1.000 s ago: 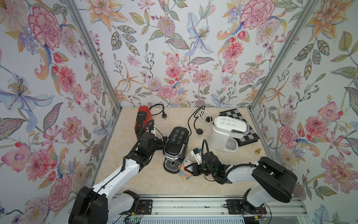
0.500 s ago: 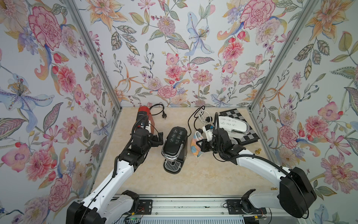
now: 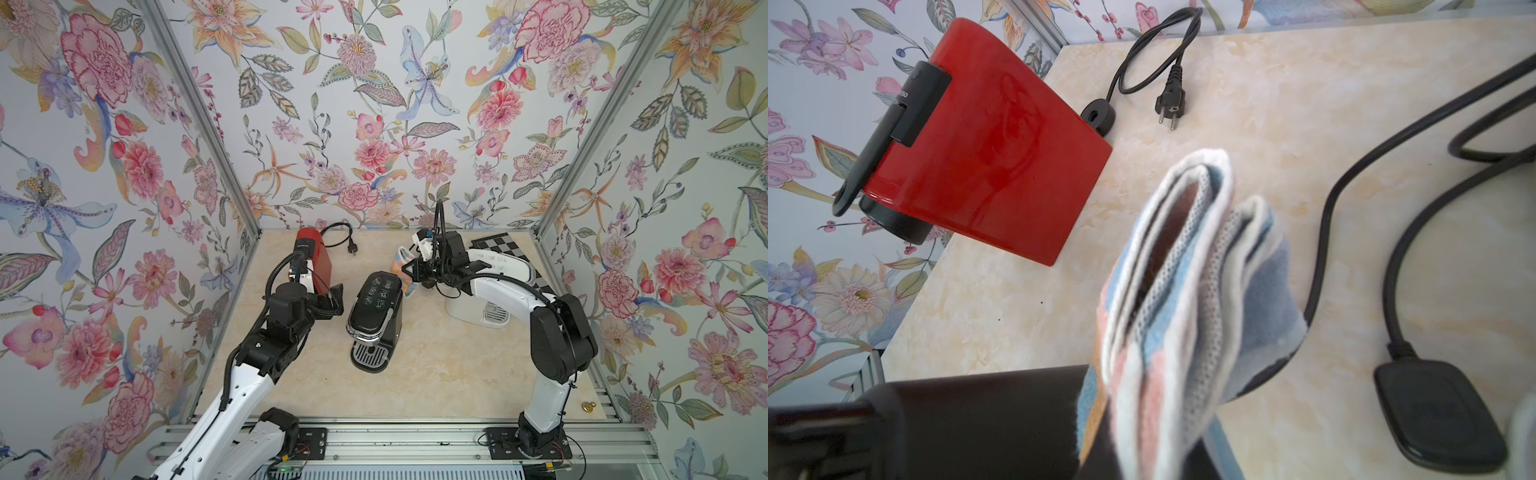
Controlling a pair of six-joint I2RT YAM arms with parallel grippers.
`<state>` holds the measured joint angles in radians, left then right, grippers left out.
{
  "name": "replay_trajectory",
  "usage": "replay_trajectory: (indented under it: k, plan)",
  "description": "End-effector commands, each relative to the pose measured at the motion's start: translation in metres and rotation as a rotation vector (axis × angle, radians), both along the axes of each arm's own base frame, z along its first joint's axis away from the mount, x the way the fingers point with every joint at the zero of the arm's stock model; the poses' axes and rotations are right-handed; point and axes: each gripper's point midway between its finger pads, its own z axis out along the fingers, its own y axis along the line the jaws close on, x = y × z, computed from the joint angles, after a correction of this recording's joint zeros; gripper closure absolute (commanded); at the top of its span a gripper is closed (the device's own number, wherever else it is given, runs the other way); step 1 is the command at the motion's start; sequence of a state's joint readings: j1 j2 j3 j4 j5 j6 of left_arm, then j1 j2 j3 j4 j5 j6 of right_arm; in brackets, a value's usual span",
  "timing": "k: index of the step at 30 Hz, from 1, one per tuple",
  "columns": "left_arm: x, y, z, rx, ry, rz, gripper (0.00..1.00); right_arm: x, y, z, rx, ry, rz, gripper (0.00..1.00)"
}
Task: Wipe the surface of a coffee machine
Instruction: Adjust the coffee machine at the center of the board.
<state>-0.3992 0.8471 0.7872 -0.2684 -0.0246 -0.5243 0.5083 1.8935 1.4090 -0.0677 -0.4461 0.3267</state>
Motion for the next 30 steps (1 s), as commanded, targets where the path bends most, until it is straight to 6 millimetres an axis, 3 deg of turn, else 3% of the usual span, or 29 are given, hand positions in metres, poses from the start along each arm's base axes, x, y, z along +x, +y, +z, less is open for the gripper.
replay_trajectory:
  k: [1,3,11,15,21,30]
  plan:
    - [-0.011,-0.018,0.008,-0.065,-0.023,-0.040,0.01,-0.008,0.019,0.007,0.045,0.005,0.112,1.00]
    - [-0.017,-0.031,0.007,-0.075,-0.028,-0.062,0.01,-0.011,0.028,0.003,0.070,0.026,0.161,1.00]
    - [-0.042,-0.051,0.018,-0.157,-0.095,-0.095,0.01,-0.027,0.044,-0.019,0.090,0.081,0.263,1.00]
    - [-0.047,-0.062,0.009,-0.145,-0.087,-0.110,0.01,-0.039,0.049,-0.021,0.103,0.098,0.302,1.00]
    - [-0.045,-0.058,0.002,-0.158,-0.101,-0.085,0.01,-0.074,0.053,-0.029,0.079,0.106,0.359,1.00]
    - [-0.036,-0.048,-0.008,-0.169,-0.091,-0.042,0.01,-0.115,0.044,-0.035,0.091,0.115,0.352,1.00]
